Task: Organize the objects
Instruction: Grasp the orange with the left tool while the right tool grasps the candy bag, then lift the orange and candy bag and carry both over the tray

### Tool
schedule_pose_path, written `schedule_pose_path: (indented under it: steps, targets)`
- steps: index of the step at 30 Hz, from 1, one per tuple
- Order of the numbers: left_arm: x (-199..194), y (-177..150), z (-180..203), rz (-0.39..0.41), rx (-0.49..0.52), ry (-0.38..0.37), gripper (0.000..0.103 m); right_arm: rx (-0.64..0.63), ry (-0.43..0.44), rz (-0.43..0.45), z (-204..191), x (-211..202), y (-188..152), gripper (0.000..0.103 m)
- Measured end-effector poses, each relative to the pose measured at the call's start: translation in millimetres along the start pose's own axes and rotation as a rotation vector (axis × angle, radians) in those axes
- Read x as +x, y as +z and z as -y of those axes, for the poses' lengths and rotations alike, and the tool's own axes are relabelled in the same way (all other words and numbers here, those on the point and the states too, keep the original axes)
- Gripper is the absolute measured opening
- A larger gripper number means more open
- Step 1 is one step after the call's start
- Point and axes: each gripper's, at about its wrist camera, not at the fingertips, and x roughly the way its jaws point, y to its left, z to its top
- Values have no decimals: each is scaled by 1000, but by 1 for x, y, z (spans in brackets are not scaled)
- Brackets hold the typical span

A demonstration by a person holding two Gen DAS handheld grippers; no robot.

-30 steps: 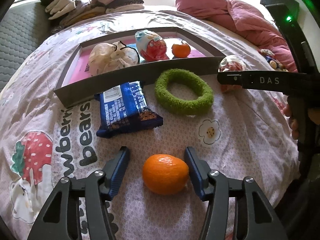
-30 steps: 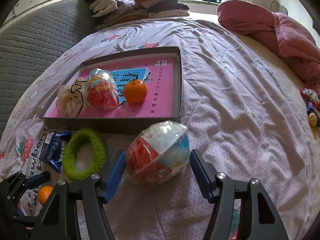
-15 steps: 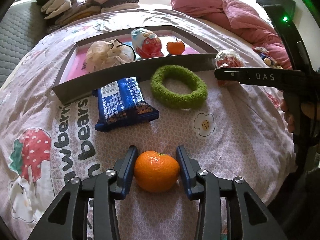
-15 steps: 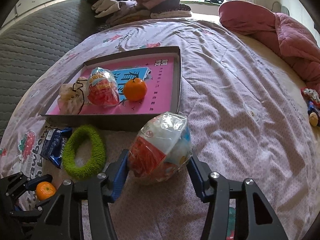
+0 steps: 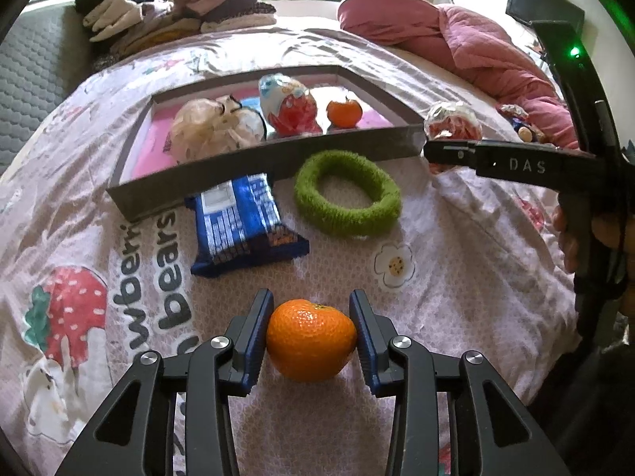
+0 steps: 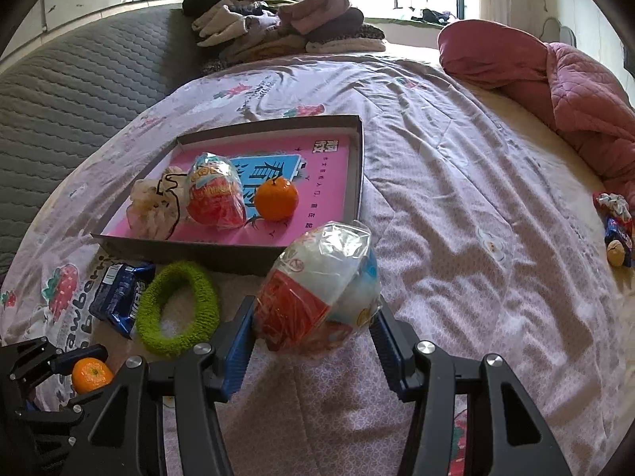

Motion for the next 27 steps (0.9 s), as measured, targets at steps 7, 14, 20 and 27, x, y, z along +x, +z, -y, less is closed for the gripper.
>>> schedule_pose_path:
  steps: [7, 14, 20, 27]
  targets:
    - [-5, 14, -2, 33, -7, 10, 40, -30, 20, 38, -14, -8, 7, 55]
    - [-6, 26, -10, 59, -31, 33, 40, -84, 7, 97, -32, -16, 17, 55]
    - [-11, 35, -20, 97, -56, 62, 40, -97, 18, 144, -39, -23, 26, 55]
    - [-17, 46, -30, 135, -76, 92, 40, -111, 14, 189, -47, -31, 33, 55]
